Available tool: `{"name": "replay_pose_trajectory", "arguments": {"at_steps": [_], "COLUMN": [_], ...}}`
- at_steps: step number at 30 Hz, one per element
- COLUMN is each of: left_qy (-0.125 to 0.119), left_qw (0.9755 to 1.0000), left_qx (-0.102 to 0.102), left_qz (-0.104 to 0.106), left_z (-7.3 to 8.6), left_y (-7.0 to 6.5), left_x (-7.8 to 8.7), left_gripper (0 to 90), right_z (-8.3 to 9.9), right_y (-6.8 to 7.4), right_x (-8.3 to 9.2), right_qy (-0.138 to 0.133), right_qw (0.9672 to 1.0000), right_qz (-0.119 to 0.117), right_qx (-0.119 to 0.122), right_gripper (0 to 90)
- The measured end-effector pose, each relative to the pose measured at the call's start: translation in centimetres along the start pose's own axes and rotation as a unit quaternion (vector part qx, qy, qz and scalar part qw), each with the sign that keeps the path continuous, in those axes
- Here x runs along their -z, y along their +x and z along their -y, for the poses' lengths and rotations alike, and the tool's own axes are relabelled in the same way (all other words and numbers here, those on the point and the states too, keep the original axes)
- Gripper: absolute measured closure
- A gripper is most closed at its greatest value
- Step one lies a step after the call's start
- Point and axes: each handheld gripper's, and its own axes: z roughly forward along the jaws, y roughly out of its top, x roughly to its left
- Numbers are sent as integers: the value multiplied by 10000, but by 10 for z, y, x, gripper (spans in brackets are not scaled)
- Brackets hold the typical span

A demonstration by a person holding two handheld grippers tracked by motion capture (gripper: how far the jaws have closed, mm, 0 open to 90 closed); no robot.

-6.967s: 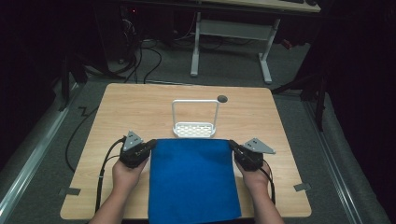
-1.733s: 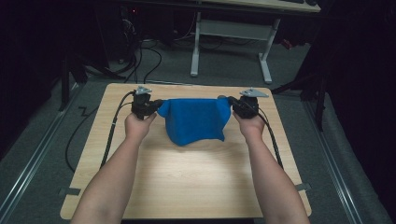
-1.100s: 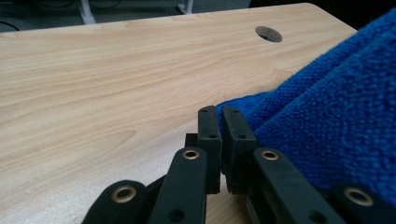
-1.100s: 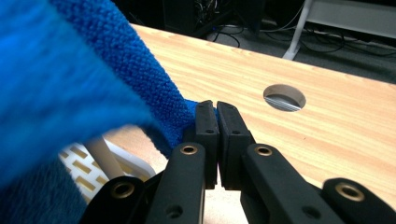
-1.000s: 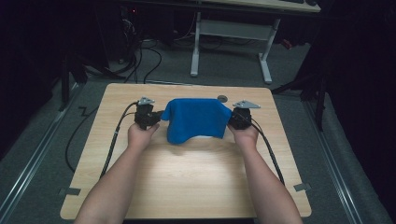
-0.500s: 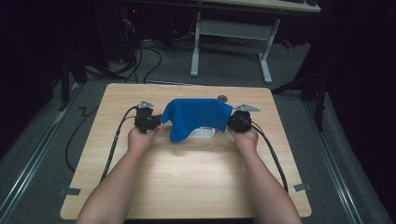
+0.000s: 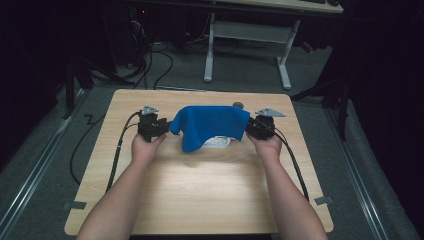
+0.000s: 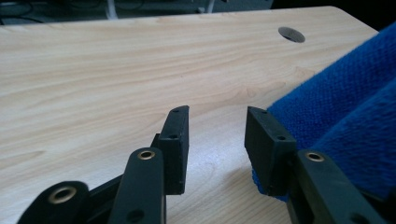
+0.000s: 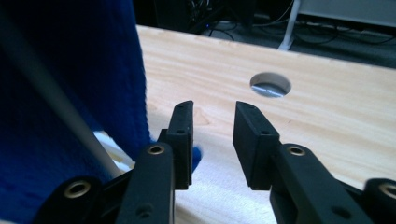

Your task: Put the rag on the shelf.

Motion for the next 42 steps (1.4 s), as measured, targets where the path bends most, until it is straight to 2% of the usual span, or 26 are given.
{"name": "replay_pose_trajectory", "arguments": {"at_steps": [8,11,16,29,37,40,42], "left_qy": [-144,-233,-395,-387,-428,-437,-476], "left_qw": [9996,9994,9985,9981,9974,9975,9978], "left_qx": [-39,9,-42,-131,-283,-260,-217], "left_qz": [-225,-263,-379,-463,-510,-485,-419], "left_z": [-9,-12,-19,-21,-10,-3,4], "left_y": [5,7,7,9,2,0,-1], "left_x": [18,25,36,50,58,64,70], "left_gripper": [587,579,564,558,528,521,520], "right_z": [-15,-18,-23,-25,-21,-16,-12], "right_y": [-6,-9,-11,-13,-10,-7,-4], "right_x": [18,24,33,41,48,54,60], "right_qy": [-232,-336,-447,-429,-363,-501,-417], "right_qw": [9997,9993,9987,9984,9982,9971,9976], "right_qz": [125,145,223,347,417,479,455], "right_qx": [2,36,90,133,210,300,303], "right_gripper": [611,603,593,607,592,583,558]}}
